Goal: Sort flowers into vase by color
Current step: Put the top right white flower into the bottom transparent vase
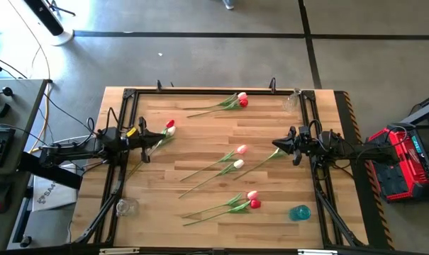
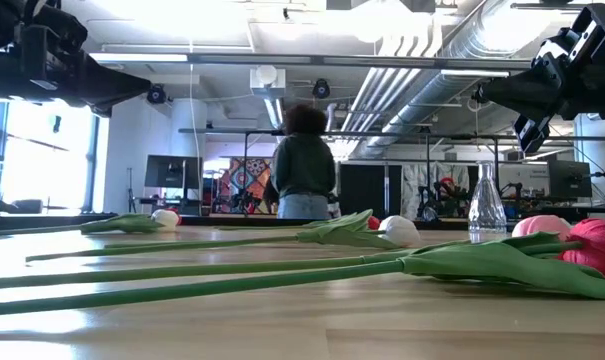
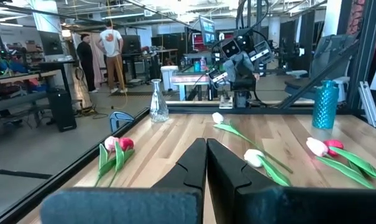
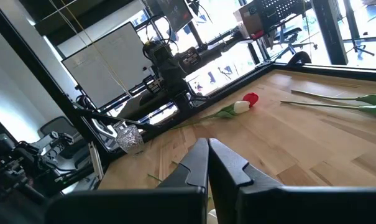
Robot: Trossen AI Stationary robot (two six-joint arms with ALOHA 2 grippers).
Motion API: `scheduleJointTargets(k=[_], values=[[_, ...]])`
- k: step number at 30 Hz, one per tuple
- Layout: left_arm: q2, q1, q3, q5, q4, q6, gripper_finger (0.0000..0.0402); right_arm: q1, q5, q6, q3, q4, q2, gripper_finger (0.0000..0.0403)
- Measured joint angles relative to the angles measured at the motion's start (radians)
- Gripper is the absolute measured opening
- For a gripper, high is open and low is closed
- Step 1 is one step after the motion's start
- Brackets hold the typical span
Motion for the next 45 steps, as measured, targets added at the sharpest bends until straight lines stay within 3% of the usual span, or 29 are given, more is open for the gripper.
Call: scheduleJointTargets(k=[8,13,18,20,25,30,37,42,45], values=[[0.000,0.000,0.000,0.000,0.065,-0.075,0.0000,0.000,0.000,0.000,0.000,0.000,0.000,0.0000],[0.000,0.000,0.000,0.005,0.121,-0.317,0.0000,0.000,0.000,0.041,0.000,0.001,0.000,0.0000],[0.000,0.000,0.000,-0.022,0.132,-0.535,0.0000,0.000,0.002,0.218,0.000,0.091,0.000,0.0000],[0.000,0.000,0.000,-0.022,0.120,-0.555,0.0000,0.000,0.067,0.232,0.000,0.118,0.001,0.0000],[0.008,0.000,0.000,-0.057,0.090,-0.569,0.0000,-0.001,0.373,0.356,0.000,0.113,0.002,0.0000],[0.009,0.000,0.000,-0.061,0.092,-0.733,0.0000,-0.001,0.381,0.433,0.009,0.104,0.025,0.0000],[0.016,0.000,0.000,-0.063,0.093,-0.761,0.0006,-0.001,0.402,0.437,0.150,0.107,0.163,0.0000],[0.084,0.000,0.042,-0.038,0.050,-0.754,0.0041,-0.001,0.452,0.409,0.305,0.109,0.360,0.0013],[0.157,0.000,0.100,-0.034,0.002,-0.724,0.0066,0.000,0.463,0.510,0.386,0.105,0.486,0.0038]])
